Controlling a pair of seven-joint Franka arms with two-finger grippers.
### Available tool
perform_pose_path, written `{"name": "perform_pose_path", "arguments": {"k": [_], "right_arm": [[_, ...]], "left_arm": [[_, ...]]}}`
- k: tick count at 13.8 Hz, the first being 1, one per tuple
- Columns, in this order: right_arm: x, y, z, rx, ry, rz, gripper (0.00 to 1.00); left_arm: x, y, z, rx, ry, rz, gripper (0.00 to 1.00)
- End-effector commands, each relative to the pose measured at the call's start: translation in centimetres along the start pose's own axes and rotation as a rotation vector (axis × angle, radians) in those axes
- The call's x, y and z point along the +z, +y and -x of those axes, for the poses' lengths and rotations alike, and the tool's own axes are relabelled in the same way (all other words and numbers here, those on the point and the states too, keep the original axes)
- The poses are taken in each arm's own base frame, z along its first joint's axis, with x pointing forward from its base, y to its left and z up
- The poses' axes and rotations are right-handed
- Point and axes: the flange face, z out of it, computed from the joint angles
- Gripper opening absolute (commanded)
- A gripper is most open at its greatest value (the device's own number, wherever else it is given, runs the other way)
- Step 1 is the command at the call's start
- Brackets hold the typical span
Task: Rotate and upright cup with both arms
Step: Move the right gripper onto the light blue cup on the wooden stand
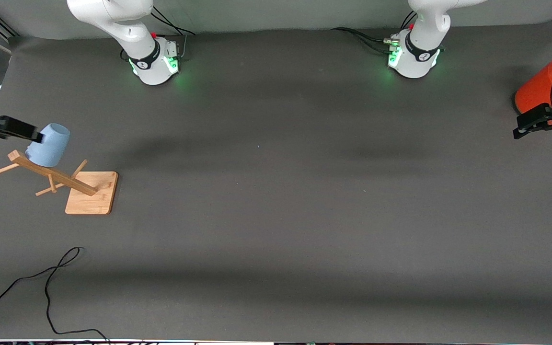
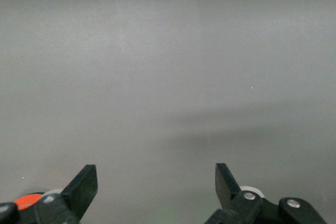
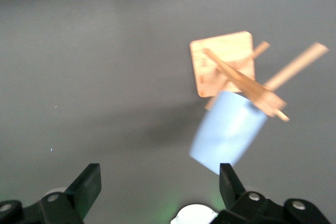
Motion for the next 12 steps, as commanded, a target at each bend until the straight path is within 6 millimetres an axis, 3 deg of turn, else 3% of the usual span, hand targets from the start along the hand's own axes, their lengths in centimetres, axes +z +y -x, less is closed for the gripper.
{"name": "perform_pose_path", "arguments": {"k": [1,3,5,12], "right_arm": [[-2.3,4.1,1.6,0.113,0.016,-0.006,1.00],[-2.4,5.7,2.1,0.245,-0.004,-0.010,1.00],[-1.0,4.5,1.1,0.349,-0.016,0.002,1.00],[7.6,3.4,-0.5,0.468,-0.085,0.024,1.00]], "left_arm": [[-0.1,-0.1,0.4,-0.003,-0.010,0.009,1.00],[0.1,0.0,0.4,-0.002,-0.012,0.008,1.00],[0.2,-0.1,0.3,-0.004,-0.010,0.007,1.00],[-0.1,0.2,-0.2,0.009,0.023,-0.011,1.00]]}}
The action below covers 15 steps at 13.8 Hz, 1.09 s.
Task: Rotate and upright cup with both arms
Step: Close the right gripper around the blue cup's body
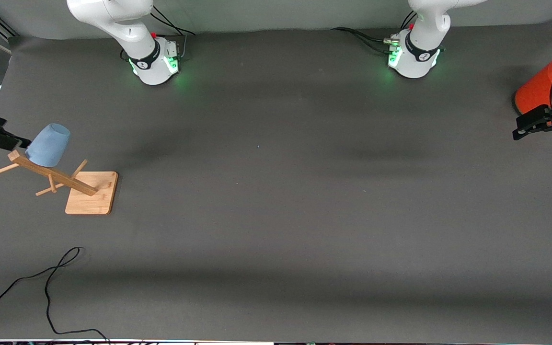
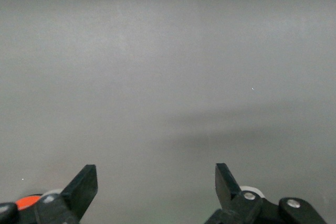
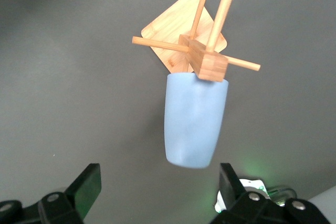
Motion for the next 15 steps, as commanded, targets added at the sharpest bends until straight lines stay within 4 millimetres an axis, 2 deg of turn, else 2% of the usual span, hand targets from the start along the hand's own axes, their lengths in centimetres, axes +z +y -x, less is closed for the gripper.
{"name": "perform_pose_path", "arguments": {"k": [1,8,13,14,15], "right_arm": [[2.9,0.2,0.0,0.049,-0.011,0.013,1.00],[8.2,0.9,-0.2,0.107,-0.085,0.056,1.00],[10.4,1.0,-1.0,0.119,-0.099,0.069,0.98],[10.5,0.9,-1.1,0.121,-0.098,0.070,0.94],[10.5,0.9,-1.1,0.138,-0.095,0.069,0.70]], "left_arm": [[-0.1,0.2,0.1,0.007,0.010,-0.008,1.00],[-0.3,0.8,0.1,0.017,0.014,-0.010,1.00],[-0.1,0.5,0.0,0.012,0.015,-0.009,1.00],[-0.2,0.6,0.0,0.014,0.016,-0.010,1.00],[-0.2,0.7,0.1,0.015,0.014,-0.010,1.00]]}}
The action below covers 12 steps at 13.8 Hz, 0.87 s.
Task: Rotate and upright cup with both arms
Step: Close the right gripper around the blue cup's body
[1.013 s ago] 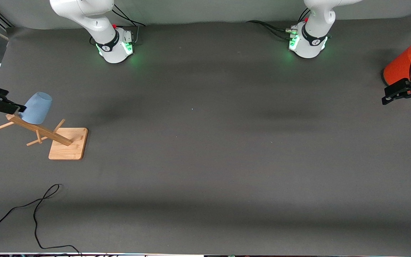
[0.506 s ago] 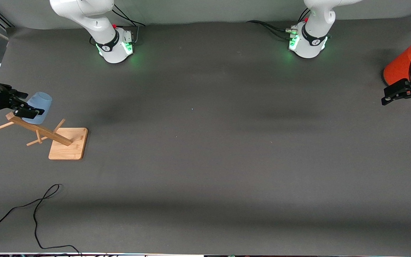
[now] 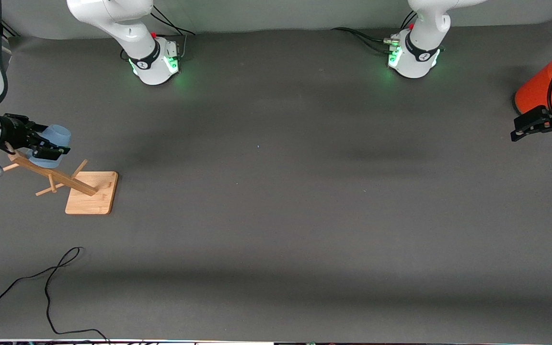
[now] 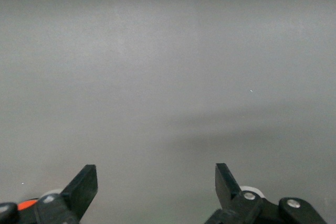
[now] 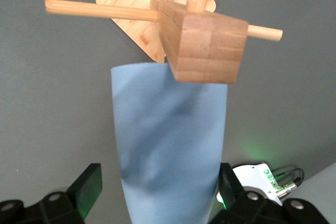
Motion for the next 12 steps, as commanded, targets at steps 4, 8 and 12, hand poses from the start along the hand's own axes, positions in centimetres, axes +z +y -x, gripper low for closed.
{"name": "perform_pose_path", "arguments": {"k": [4,8,12], "right_arm": [[0.1,0.1,-0.3,0.056,0.020,0.004,0.00],[-2.3,-0.2,0.4,0.110,0.026,-0.013,0.01],[-4.9,-3.8,3.9,0.180,0.008,-0.020,0.02]], "left_arm": [[-0.1,0.2,0.1,0.006,0.010,-0.008,1.00],[-0.2,0.0,0.2,0.003,0.012,-0.008,1.00],[-0.1,0.2,0.1,0.006,0.010,-0.008,1.00]]}}
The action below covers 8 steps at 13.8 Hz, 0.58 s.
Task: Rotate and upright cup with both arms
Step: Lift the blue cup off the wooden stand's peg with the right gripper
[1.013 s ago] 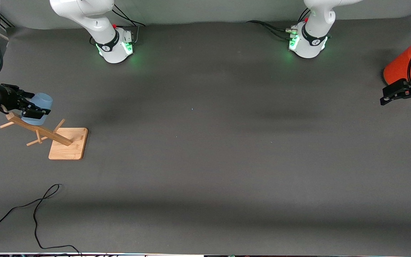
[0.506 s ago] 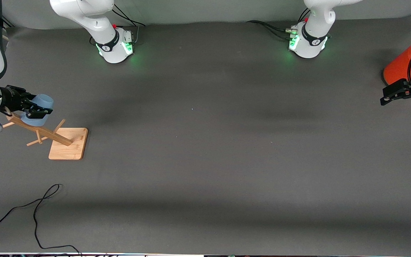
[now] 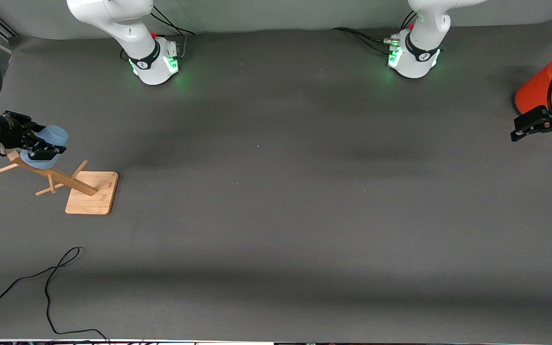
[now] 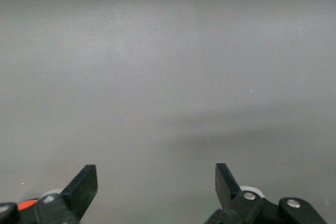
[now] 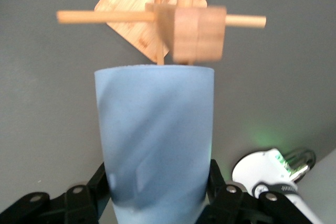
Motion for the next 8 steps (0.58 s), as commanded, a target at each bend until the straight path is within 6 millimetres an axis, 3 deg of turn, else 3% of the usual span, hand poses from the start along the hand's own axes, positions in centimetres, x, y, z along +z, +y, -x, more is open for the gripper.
{"name": "perform_pose_path", "arguments": {"k": [1,8], "right_arm": [[-1.9,-3.1,3.7,0.065,-0.006,-0.014,0.02],[-3.4,-13.3,12.1,0.208,-0.003,-0.040,0.02]], "left_arm": [[-0.1,0.2,0.2,0.005,0.010,-0.008,1.00],[-0.2,-0.1,0.2,0.001,0.012,-0.008,1.00]]}}
